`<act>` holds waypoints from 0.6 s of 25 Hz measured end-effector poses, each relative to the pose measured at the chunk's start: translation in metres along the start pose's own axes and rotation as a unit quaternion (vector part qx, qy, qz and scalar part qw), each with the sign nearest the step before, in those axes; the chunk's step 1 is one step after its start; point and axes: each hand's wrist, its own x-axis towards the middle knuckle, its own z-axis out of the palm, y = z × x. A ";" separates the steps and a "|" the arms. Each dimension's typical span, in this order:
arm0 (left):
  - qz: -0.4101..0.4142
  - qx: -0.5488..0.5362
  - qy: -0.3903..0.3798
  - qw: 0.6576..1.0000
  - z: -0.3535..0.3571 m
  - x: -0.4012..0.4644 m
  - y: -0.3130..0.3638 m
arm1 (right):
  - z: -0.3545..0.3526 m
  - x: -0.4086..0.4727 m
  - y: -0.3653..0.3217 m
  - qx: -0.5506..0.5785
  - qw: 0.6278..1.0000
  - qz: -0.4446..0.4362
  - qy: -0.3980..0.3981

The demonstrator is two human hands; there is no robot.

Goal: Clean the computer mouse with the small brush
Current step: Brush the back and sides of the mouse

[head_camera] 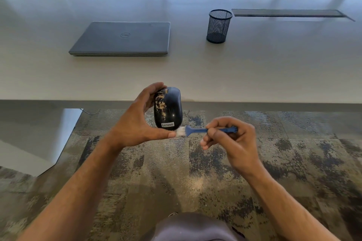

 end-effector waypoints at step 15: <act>0.000 -0.009 -0.019 1.000 -0.002 -0.003 0.000 | -0.023 0.017 -0.003 0.056 0.993 -0.013 -0.105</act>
